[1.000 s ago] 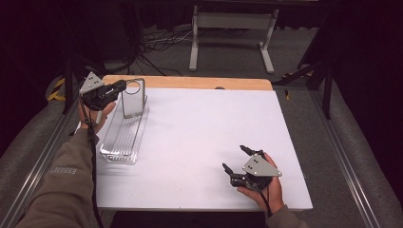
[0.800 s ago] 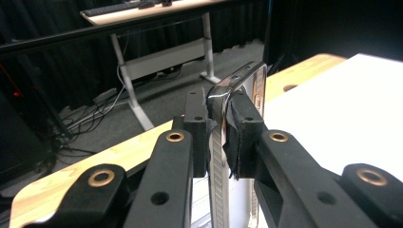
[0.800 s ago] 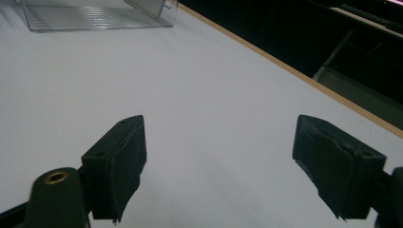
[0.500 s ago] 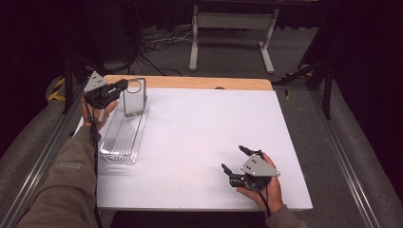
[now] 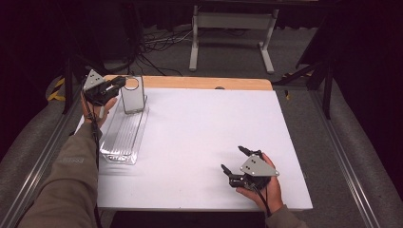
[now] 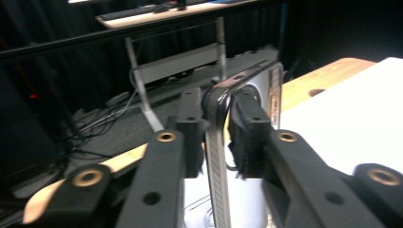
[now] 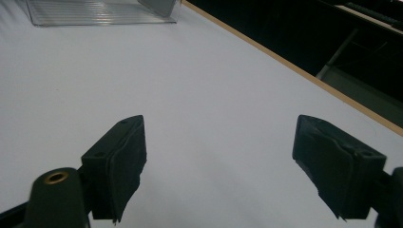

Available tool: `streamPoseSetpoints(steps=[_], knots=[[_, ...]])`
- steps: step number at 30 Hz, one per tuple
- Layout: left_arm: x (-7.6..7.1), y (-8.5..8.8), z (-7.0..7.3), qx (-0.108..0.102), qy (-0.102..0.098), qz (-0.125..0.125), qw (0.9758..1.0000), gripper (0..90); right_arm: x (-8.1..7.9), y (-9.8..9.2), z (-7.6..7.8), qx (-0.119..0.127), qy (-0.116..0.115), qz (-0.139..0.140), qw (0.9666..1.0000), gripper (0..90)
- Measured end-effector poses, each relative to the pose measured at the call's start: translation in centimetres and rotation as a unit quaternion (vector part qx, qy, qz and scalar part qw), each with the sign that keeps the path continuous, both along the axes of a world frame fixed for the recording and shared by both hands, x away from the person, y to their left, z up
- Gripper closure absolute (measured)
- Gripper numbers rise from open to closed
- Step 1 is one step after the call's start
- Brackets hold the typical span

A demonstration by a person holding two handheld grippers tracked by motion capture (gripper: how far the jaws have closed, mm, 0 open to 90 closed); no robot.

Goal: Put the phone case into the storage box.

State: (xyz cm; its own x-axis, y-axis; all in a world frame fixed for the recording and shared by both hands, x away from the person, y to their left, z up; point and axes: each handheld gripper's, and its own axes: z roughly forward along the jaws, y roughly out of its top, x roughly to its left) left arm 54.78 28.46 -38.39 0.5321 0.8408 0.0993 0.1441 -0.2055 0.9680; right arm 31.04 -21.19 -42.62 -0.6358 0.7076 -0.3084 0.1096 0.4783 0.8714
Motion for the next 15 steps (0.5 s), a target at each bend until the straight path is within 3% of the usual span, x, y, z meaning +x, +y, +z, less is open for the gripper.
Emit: streamPoseSetpoints(steps=[3, 5, 15], knots=[[0.16, 0.21, -0.2, -0.008, 0.003, 0.016, 0.9998, 71.9, 0.0, 0.03, -0.03, 0.0, 0.001, 0.001, 1.0, 19.3], [0.25, 0.19, -0.27, -0.001, 0.006, 0.026, 0.9996, 71.4, 0.02, 0.06, -0.04, -0.001, 0.002, 0.002, 1.0, 19.4], [0.63, 0.07, -0.31, 0.004, 0.014, 0.041, 0.999, 67.7, -0.01, 0.04, 0.02, 0.002, 0.0, 0.002, 1.0, 19.4]])
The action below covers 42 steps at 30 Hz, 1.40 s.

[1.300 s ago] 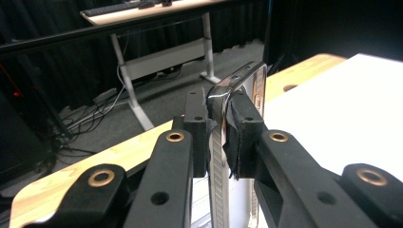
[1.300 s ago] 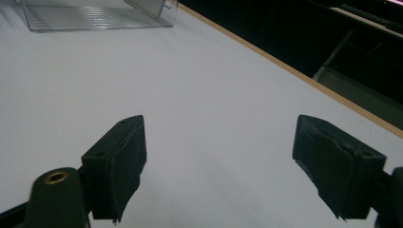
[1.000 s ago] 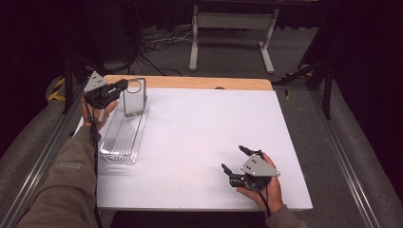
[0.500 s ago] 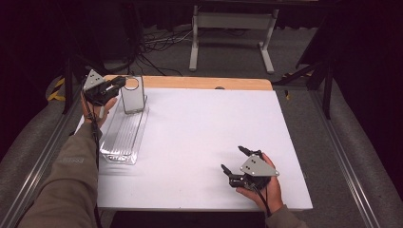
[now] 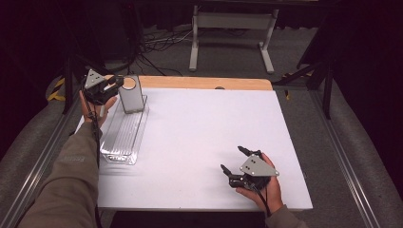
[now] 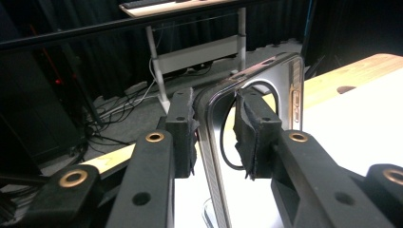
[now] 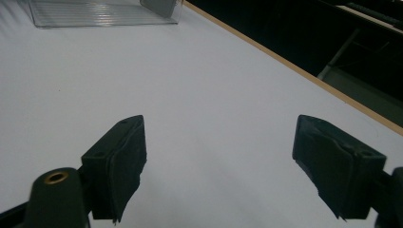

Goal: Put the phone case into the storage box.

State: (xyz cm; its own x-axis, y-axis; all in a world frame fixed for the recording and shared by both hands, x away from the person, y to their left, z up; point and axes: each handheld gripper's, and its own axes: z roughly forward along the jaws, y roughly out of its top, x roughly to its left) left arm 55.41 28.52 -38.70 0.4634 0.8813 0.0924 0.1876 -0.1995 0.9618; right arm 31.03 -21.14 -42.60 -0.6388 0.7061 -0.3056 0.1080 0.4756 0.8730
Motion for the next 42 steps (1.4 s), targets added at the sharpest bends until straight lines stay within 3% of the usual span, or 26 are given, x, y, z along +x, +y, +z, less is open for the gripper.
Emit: streamPoseSetpoints(steps=[5, 12, 17, 19, 34, 37, 42], knots=[[0.1, -0.1, 0.0, 0.003, 0.001, 0.001, 1.0, 65.5, 0.0, 0.0, 0.0, 0.001, 0.0, 0.001, 1.0, 19.4], [0.1, -0.2, 0.0, 0.008, 0.002, 0.009, 0.9999, 54.8, 0.0, 0.0, 0.0, 0.0, 0.002, 0.001, 1.0, 19.4], [-0.1, -0.1, 0.2, -0.001, 0.007, 0.006, 1.0, 49.6, 0.0, -0.1, 0.0, 0.0, 0.003, 0.002, 1.0, 19.5], [-0.1, -0.2, 0.2, -0.001, 0.006, 0.007, 1.0, 42.9, 0.0, 0.0, 0.0, 0.0, 0.003, 0.002, 1.0, 19.5], [-0.9, -0.7, 1.0, -0.006, 0.008, -0.01, 0.9999, 19.3, 0.0, 0.2, -0.1, -0.002, 0.008, 0.012, 0.9999, 19.6], [-1.1, -0.7, 1.2, -0.001, 0.011, -0.01, 0.9999, 11.0, 0.0, 0.3, -0.2, -0.004, 0.009, 0.014, 0.9999, 19.5], [-1.2, -0.9, 1.4, 0.001, 0.011, -0.013, 0.9999, 7.4, 0.0, 0.3, -0.2, -0.005, 0.009, 0.015, 0.9998, 19.3]])
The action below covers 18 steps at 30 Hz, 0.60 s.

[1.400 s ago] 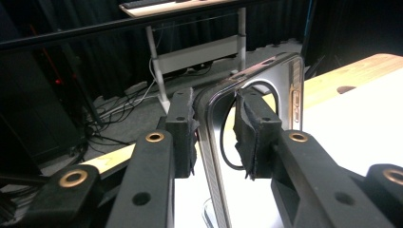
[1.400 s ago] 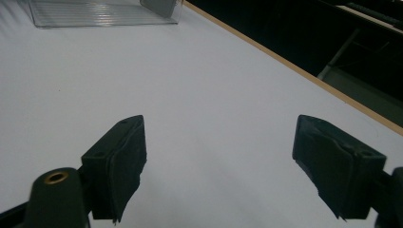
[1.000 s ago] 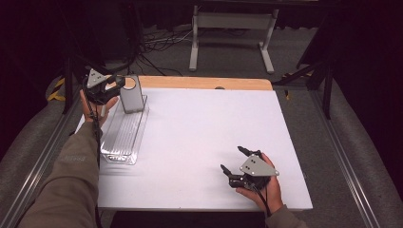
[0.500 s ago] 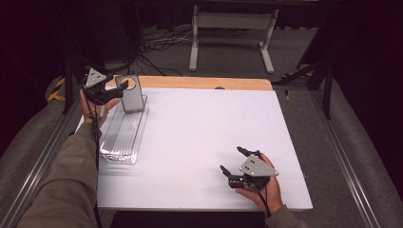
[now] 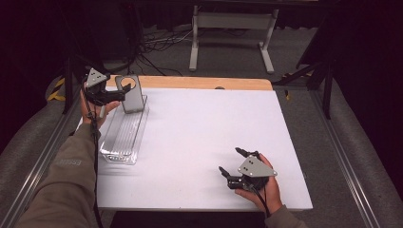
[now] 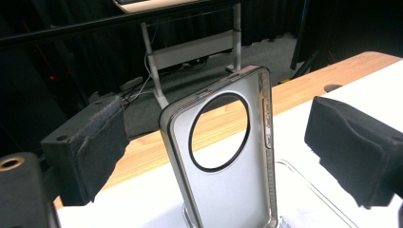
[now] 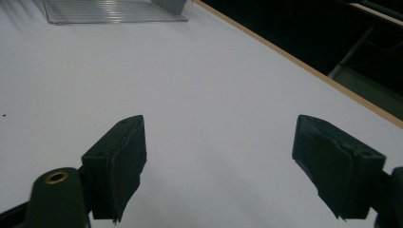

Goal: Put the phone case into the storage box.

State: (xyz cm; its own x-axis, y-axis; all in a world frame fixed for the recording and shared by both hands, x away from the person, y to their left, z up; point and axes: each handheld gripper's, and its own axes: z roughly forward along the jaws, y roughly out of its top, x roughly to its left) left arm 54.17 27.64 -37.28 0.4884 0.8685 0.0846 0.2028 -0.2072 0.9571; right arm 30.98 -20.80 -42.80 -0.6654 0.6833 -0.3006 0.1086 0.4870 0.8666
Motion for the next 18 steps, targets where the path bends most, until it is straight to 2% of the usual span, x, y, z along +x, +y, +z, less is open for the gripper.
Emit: streamPoseSetpoints(steps=[6, 8, 15, 18], knots=[[-0.3, -0.1, 0.2, -0.005, -0.001, -0.01, 0.9999, 5.4, 0.0, 0.0, 0.0, 0.002, -0.001, -0.002, 1.0, 19.2], [-0.4, -0.1, 0.3, -0.005, -0.007, -0.012, 0.9999, 4.8, 0.0, 0.0, 0.0, 0.003, -0.002, -0.002, 1.0, 19.2], [-1.0, -0.5, 0.6, 0.007, -0.009, -0.024, 0.9996, 4.6, 0.0, 0.0, 0.1, 0.002, -0.003, -0.004, 1.0, 19.0], [-1.4, -0.5, 0.8, 0.003, -0.012, -0.027, 0.9996, 4.6, 0.0, -0.1, 0.2, 0.003, -0.004, -0.006, 1.0, 18.9]])
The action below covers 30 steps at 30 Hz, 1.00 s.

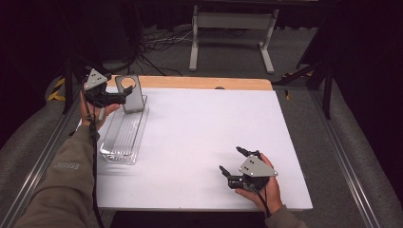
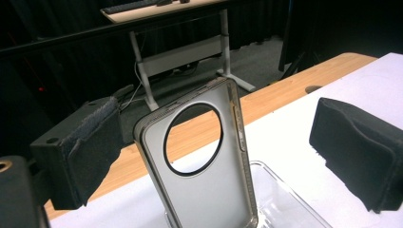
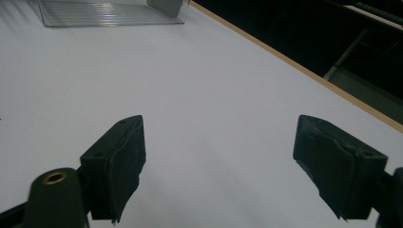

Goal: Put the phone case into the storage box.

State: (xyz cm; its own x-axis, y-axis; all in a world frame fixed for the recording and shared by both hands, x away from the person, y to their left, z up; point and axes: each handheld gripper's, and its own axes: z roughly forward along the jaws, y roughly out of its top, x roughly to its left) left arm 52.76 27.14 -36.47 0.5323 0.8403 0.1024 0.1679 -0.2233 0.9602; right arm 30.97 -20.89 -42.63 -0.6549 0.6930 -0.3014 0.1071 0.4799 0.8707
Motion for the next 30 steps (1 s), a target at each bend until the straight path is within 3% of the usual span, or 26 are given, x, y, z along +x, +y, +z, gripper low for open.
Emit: streamPoseSetpoints(steps=[10, 14, 18, 30], knots=[[-1.1, 0.2, 0.6, 0.005, -0.007, -0.002, 1.0, 4.7, 0.0, -0.2, 0.2, 0.003, -0.003, 0.0, 1.0, 18.8], [-1.9, -0.2, 0.7, 0.004, -0.011, -0.013, 0.9998, 4.8, 0.0, -0.2, 0.2, 0.002, -0.004, 0.0, 1.0, 18.8], [-2.5, -0.7, 0.8, 0.016, -0.011, -0.021, 0.9996, 4.6, -0.1, -0.2, 0.3, 0.006, -0.004, -0.002, 1.0, 18.8], [-4.3, -1.3, 1.2, 0.016, -0.02, -0.043, 0.9988, 4.7, -0.1, -0.3, 0.4, 0.004, -0.005, 0.001, 1.0, 18.9]])
